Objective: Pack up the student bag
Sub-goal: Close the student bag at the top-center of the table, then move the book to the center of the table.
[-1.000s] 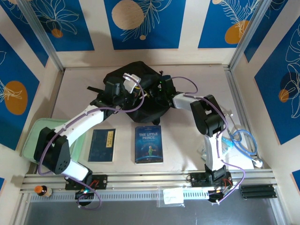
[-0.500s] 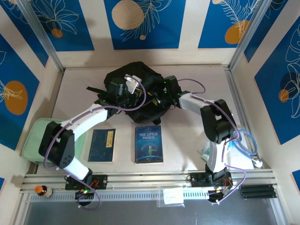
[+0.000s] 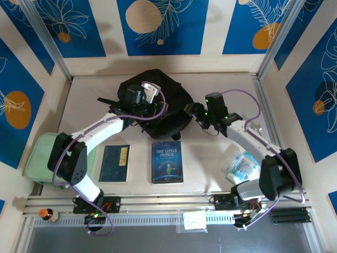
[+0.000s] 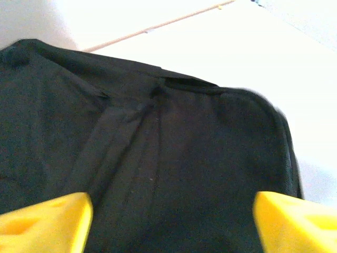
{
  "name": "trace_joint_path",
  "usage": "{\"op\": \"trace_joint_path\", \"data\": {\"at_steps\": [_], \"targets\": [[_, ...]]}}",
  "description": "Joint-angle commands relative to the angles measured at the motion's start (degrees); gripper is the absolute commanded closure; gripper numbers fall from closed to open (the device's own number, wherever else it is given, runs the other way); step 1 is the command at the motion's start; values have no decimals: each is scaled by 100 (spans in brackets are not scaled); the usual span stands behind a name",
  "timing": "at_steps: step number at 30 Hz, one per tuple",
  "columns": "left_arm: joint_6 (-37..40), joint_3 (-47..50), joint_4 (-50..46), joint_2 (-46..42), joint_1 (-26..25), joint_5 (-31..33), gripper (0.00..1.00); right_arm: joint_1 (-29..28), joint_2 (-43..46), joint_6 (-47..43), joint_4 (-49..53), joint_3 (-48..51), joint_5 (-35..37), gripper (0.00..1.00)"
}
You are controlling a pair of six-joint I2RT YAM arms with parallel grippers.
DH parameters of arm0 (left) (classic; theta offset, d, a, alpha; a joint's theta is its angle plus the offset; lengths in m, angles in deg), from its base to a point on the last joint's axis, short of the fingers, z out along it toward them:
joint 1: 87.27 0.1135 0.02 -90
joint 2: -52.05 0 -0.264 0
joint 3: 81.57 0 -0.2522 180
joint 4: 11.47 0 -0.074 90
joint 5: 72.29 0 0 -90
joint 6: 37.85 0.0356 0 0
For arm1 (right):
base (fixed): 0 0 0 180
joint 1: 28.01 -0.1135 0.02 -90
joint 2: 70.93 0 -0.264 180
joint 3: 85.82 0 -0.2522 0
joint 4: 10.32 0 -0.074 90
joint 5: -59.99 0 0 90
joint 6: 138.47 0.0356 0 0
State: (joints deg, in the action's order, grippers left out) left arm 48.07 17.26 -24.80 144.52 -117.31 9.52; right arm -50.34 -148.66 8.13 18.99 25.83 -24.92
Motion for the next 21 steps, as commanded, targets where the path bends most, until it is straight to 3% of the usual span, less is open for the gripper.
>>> {"op": "trace_joint_path", "data": {"at_steps": [1, 3, 8, 15, 21], "targets": [[-381, 75, -216, -466, 104, -464, 6, -86, 355, -895, 833, 332, 699, 26], [-562, 268, -176, -699, 202, -464, 0, -288, 477, -1114, 1037, 444, 918, 24], [-929, 425, -270, -846, 388, -324, 0, -1043, 271, -1412, 1384, 486, 1287, 22], [-1262, 331, -543, -638, 558, 332, 0, -2326, -788, -1385, 1967, -90, 1854, 21], [-1226, 316, -473, -609, 644, 397, 0, -2783, -1705, -1582, 2323, -670, 1813, 22]]}}
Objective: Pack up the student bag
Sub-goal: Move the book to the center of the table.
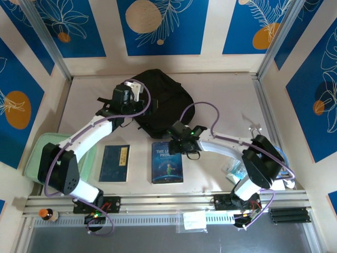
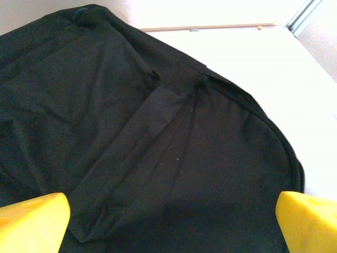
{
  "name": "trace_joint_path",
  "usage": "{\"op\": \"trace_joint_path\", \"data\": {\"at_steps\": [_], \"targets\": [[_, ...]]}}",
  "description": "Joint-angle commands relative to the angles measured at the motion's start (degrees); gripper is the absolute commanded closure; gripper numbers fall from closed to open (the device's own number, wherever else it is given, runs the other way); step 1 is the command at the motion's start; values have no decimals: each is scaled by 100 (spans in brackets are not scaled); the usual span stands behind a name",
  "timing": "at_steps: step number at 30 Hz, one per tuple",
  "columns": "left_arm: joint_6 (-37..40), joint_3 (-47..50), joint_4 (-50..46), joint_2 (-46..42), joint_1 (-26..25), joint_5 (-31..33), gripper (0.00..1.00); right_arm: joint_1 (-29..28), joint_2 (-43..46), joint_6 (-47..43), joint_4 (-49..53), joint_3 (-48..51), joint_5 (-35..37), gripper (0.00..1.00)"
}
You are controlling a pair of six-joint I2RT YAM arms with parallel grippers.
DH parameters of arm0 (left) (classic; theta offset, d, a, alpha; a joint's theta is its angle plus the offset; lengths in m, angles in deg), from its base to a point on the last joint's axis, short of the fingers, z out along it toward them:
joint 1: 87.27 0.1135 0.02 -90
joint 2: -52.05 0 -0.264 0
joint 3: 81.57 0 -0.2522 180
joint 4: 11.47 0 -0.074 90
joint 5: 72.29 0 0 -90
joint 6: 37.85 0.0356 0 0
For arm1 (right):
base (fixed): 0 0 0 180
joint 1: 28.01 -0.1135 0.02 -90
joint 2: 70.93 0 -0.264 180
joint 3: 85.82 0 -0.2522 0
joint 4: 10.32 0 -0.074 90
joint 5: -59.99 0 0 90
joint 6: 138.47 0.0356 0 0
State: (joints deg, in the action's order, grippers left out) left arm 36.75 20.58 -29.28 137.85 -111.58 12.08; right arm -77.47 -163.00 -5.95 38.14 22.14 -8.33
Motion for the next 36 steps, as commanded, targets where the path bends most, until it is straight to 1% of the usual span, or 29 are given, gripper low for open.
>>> {"op": "trace_joint_path", "data": {"at_steps": [1, 6, 9, 11, 13, 18, 20, 23, 25, 27, 29, 33, 36], "targets": [[-86, -15, -16, 55, 76, 136, 0, -73, -392, -183, 489, -370, 174, 22], [-47, -93, 1, 108, 93, 119, 0, -17, -732, -301, 724, -509, 231, 22], [-48, -169, -33, 162, 92, 119, 0, 96, -766, -326, 807, -437, 258, 22], [-18, -262, -117, 213, 93, 12, 0, 246, -729, -257, 900, -324, 289, 22], [-7, -375, -234, 267, 92, -68, 0, 501, -631, -188, 920, -140, 212, 22], [-112, -620, -524, 397, 76, -172, 0, 1459, -226, -273, 528, 455, -283, 23], [-170, -664, -585, 428, 51, -234, 0, 1800, -167, -342, 486, 528, -353, 23], [-251, -756, -669, 451, -23, -373, 0, 2201, -127, -516, 445, 528, -272, 24], [-284, -835, -735, 488, -109, -501, 0, 2502, -131, -587, 378, 516, -269, 24], [-314, -972, -849, 559, -239, -608, 0, 2875, -131, -572, 322, 468, -431, 25], [-345, -1127, -1002, 635, -388, -626, 0, 3105, -77, -561, 260, 427, -631, 26], [-694, -1443, -1377, 841, -777, -647, 0, 3097, 245, -608, 220, 359, -914, 27], [-1068, -1509, -1438, 985, -1130, -676, 0, 3029, 376, -700, 96, 420, -1097, 26]]}}
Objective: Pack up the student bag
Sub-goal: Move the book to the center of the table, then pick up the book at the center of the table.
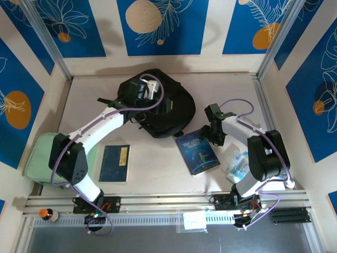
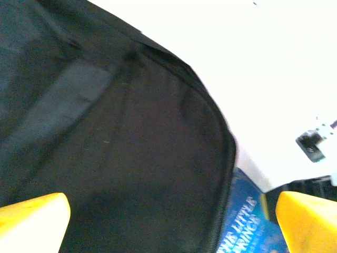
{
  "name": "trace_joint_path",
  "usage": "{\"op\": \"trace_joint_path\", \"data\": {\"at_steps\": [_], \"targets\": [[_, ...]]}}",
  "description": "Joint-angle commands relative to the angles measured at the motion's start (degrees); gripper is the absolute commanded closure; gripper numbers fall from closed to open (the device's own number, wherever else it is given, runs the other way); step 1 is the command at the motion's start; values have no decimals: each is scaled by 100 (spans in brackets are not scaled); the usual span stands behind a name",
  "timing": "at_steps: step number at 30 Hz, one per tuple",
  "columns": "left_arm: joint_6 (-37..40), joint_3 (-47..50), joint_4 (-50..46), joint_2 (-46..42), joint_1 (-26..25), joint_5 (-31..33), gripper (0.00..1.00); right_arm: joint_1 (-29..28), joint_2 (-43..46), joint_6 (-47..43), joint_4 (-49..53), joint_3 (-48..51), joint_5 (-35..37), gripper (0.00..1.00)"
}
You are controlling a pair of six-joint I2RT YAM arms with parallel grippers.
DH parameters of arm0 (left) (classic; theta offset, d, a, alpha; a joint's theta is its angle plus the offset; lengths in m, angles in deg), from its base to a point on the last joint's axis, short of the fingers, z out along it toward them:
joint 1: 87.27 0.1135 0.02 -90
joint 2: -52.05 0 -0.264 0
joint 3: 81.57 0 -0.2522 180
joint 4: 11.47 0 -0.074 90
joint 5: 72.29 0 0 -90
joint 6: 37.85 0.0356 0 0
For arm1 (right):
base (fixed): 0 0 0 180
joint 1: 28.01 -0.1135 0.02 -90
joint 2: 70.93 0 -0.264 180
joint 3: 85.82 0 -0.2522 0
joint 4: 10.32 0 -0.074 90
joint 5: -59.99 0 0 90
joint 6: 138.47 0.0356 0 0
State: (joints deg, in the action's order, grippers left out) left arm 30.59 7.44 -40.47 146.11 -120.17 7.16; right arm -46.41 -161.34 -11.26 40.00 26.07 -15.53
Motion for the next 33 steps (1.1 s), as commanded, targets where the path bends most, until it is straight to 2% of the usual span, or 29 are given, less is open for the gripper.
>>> {"op": "trace_joint_path", "data": {"at_steps": [1, 8, 15, 22, 30, 33], "targets": [[-589, -196, -288, 210, -361, -204, 0, -77, 179, -199, -125, 36, -445, 26], [-1259, -127, 105, 459, -826, -270, 4, -25, -526, -399, 4, -196, -471, 29], [-1379, -269, 145, 651, -1035, -346, 6, 314, -618, 149, 299, -155, 167, 35], [-1421, -595, -12, 1112, -1279, -606, 14, 1267, -139, 407, -385, 504, -645, 44], [-1487, -1461, -990, 1985, -1774, -173, 31, 1517, 78, 503, -449, 637, -980, 55], [-1576, -1701, -1296, 2277, -1909, 31, 33, 1583, 98, 605, -500, 773, -1215, 56]]}}
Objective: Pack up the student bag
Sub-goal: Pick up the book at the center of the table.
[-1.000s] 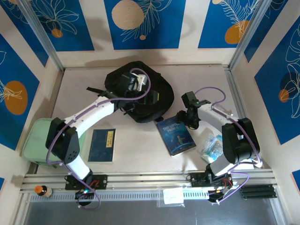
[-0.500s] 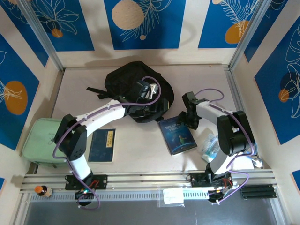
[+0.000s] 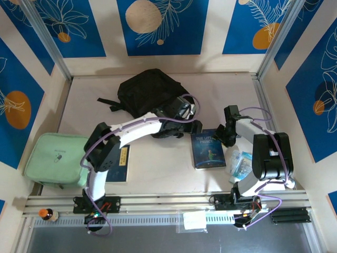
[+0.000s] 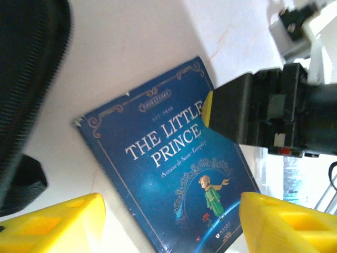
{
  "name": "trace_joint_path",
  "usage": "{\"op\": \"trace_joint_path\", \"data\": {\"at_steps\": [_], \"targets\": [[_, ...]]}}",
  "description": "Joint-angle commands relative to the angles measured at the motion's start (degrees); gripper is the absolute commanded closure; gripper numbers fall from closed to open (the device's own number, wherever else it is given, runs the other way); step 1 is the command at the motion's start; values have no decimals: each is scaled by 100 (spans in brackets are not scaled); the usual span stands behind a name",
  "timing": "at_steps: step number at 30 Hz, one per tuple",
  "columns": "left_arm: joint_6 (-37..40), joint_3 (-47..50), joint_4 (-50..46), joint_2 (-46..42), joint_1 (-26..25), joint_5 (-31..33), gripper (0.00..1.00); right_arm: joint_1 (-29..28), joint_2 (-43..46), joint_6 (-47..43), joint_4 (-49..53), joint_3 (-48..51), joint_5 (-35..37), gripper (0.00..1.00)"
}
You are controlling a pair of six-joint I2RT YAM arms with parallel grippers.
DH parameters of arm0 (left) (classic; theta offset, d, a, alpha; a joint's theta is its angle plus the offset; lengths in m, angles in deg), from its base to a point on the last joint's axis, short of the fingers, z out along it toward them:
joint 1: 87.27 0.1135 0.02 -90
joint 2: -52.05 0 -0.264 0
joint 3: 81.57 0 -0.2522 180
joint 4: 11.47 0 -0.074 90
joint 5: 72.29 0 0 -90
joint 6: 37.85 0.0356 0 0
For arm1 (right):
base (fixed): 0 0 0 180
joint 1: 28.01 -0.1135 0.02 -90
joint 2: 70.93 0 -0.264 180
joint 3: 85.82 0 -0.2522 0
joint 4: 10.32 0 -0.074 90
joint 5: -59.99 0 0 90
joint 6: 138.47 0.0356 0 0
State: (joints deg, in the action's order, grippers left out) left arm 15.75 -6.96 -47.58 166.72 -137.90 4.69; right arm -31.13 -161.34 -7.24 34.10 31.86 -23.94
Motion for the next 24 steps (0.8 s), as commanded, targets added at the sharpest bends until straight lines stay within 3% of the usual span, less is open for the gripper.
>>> {"op": "trace_joint_path", "data": {"at_steps": [1, 5, 11, 24], "targets": [[-141, -287, -641, 291, -164, 322, 34, 57, 115, 238, 84, 233, -414, 56], [-244, -302, -687, 556, -193, 323, 44, 61, 231, 421, 63, 396, -626, 62], [-229, -276, -936, 796, -193, 937, 56, 31, 482, 658, 12, 633, -791, 68], [-228, -443, -764, 1159, -193, 533, 61, -34, 542, 676, -56, 707, -756, 76]]}}
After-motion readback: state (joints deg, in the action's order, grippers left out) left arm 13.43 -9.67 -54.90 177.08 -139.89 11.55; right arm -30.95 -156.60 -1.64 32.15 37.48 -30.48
